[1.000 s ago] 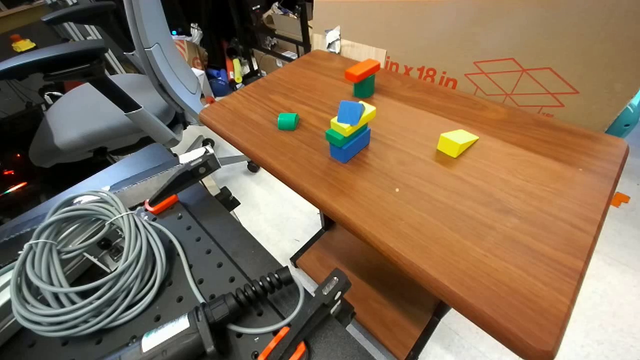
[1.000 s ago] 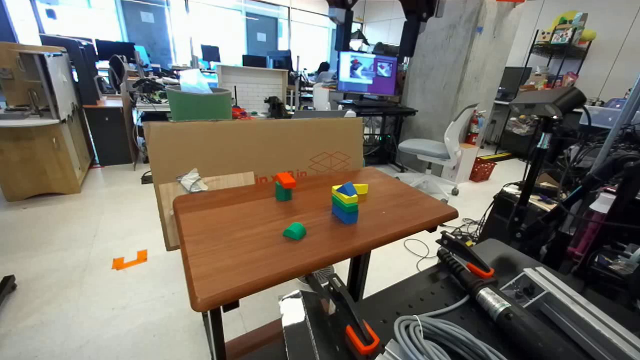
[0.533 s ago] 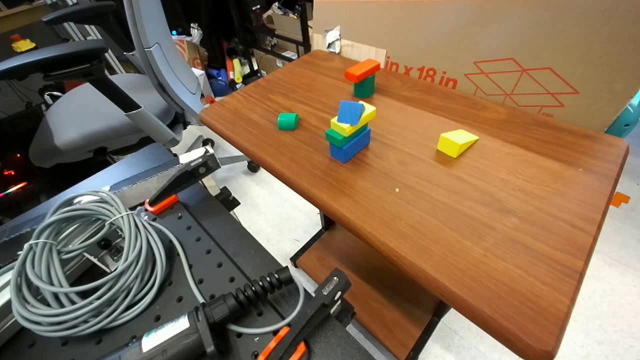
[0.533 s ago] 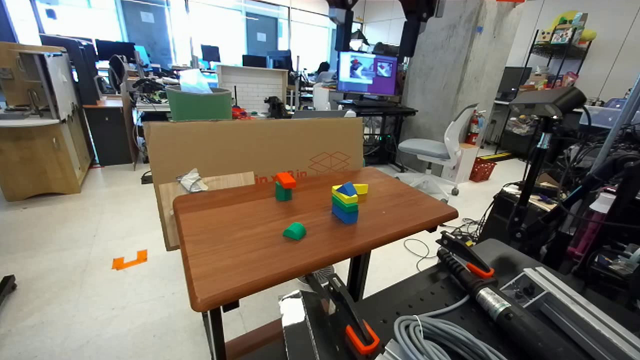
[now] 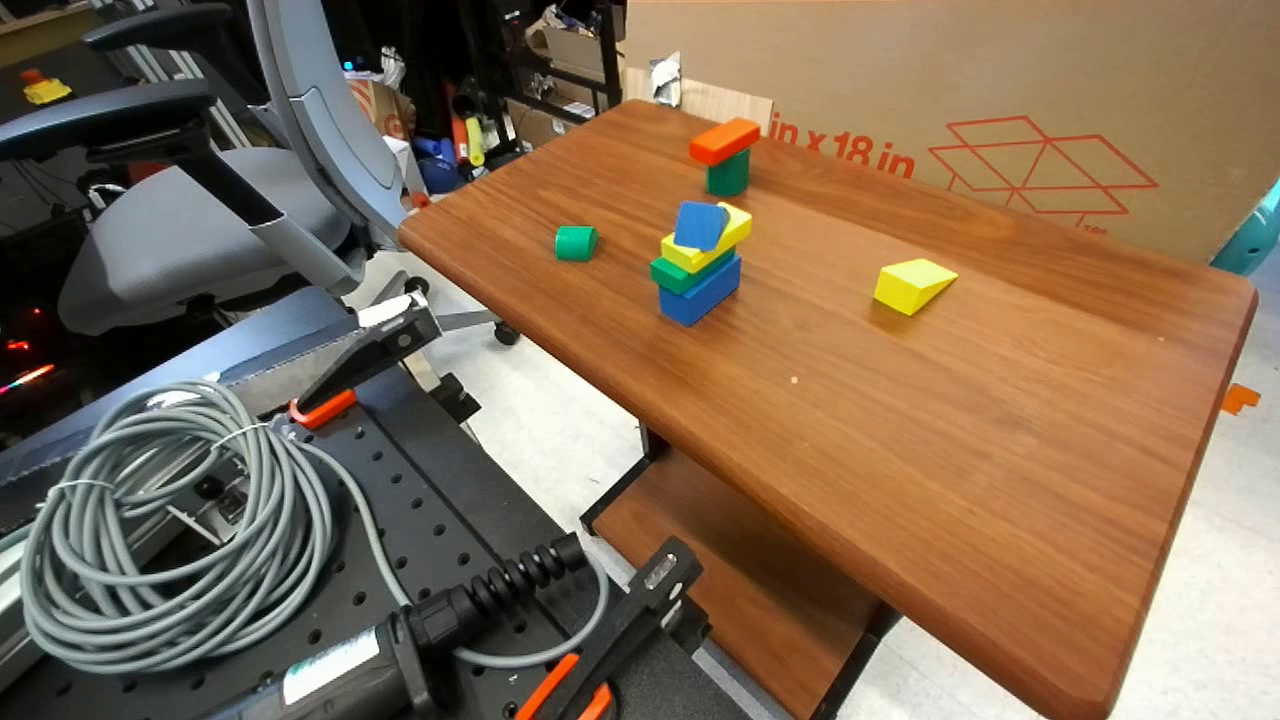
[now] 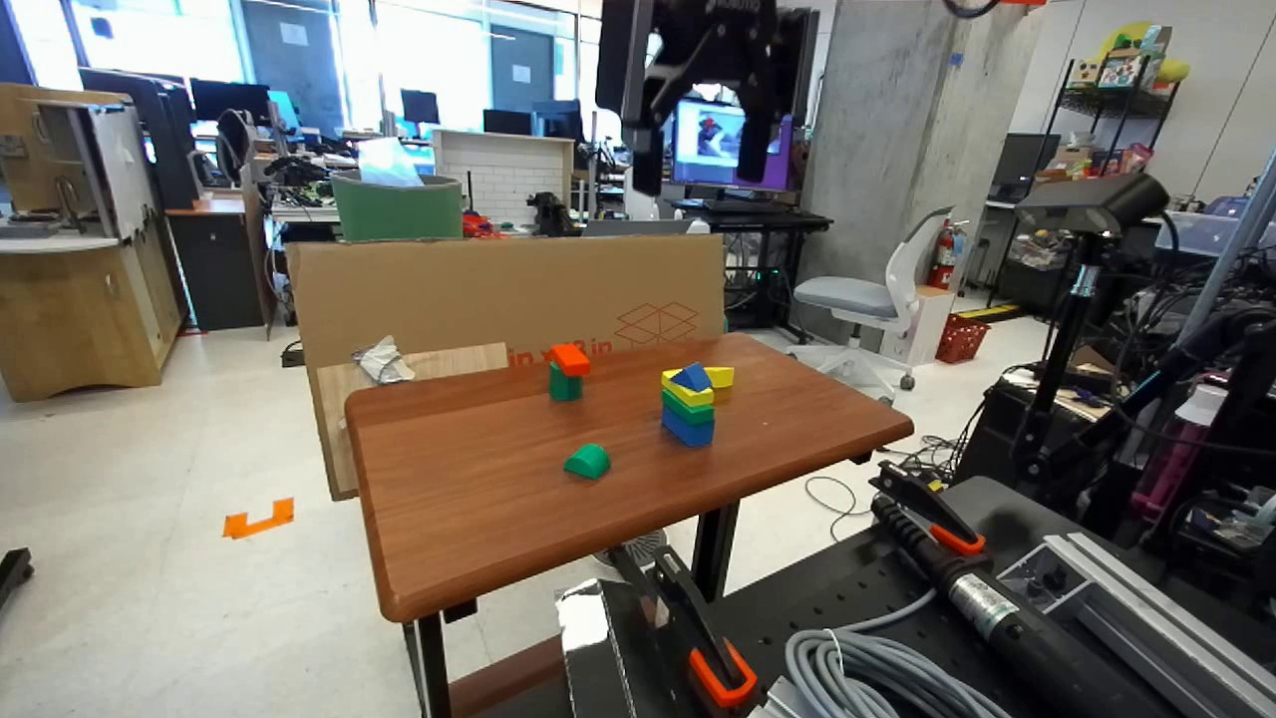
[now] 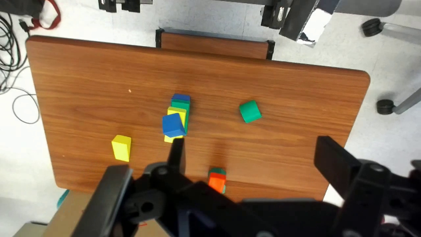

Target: Put the green block on the table on top of the orange block

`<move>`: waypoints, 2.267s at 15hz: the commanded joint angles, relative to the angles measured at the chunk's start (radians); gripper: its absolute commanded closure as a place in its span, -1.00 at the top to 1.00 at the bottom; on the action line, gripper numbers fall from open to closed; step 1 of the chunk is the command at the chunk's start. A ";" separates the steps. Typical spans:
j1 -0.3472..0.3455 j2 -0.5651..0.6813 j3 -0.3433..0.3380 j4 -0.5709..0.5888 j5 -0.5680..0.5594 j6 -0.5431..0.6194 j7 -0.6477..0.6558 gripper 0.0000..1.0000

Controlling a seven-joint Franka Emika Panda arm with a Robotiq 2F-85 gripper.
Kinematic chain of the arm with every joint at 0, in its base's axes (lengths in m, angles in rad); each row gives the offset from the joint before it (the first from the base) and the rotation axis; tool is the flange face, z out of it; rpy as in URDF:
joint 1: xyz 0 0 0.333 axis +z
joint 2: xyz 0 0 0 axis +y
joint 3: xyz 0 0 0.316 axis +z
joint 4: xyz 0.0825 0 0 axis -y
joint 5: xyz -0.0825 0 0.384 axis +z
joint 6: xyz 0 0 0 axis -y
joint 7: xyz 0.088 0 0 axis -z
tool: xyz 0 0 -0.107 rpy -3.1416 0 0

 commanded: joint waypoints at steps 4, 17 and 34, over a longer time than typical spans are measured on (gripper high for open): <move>0.045 0.383 -0.036 0.159 -0.030 0.150 -0.288 1.00; 0.037 0.799 -0.048 0.398 -0.152 0.136 -0.460 1.00; 0.062 0.976 -0.081 0.509 -0.125 0.231 -0.276 0.45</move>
